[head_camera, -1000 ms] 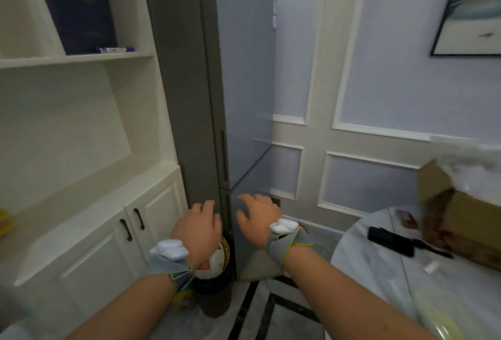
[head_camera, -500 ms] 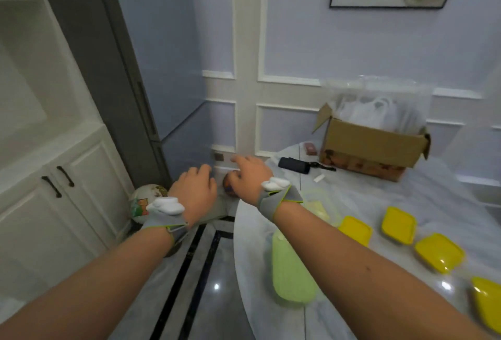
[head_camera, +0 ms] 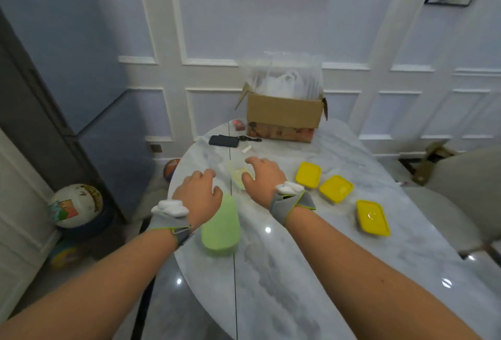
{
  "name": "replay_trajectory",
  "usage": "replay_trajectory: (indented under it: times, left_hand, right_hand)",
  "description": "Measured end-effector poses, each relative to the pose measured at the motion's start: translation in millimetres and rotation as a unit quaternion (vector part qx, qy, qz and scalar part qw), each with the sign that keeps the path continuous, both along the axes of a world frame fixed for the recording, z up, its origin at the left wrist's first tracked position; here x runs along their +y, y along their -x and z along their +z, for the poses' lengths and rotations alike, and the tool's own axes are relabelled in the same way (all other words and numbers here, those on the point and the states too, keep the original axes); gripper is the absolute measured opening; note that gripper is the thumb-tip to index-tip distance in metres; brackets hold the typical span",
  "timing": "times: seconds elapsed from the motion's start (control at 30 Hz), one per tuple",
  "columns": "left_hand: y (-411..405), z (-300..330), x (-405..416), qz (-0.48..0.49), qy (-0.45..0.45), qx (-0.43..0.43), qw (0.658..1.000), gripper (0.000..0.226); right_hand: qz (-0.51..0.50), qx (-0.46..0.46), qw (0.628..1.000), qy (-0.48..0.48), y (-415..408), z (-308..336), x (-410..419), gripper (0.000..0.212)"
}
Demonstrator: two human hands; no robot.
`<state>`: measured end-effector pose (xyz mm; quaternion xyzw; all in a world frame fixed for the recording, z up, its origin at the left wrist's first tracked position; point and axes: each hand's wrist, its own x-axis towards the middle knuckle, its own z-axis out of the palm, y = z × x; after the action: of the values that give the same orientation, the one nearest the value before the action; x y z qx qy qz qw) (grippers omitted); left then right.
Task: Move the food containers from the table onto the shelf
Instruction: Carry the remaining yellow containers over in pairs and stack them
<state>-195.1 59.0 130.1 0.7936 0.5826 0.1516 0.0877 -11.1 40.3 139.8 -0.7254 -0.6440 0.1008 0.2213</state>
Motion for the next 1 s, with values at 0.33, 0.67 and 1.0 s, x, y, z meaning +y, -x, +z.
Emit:
replay_trajectory:
  times: [0.33, 0.67, 1.0]
  left_hand:
    - [-151, -50, -17, -0.070, 0.043, -0.002, 0.997, 0.037]
    - [-375, -112, 12, -0.083, 0.079, -0.007, 0.993, 0.037]
    - [-471, -181, 46, -0.063, 0.124, -0.025, 0.990, 0.038]
  right_hand:
    - [-0.113, 0.014, 0.993, 0.010, -152, -53, -39, 0.048]
    - [-0.201, 0.026, 0.977, 0.063, -358, -122, -29, 0.058]
    - [-0.238, 0.039, 0.967, 0.084, -429, -193, -4, 0.075]
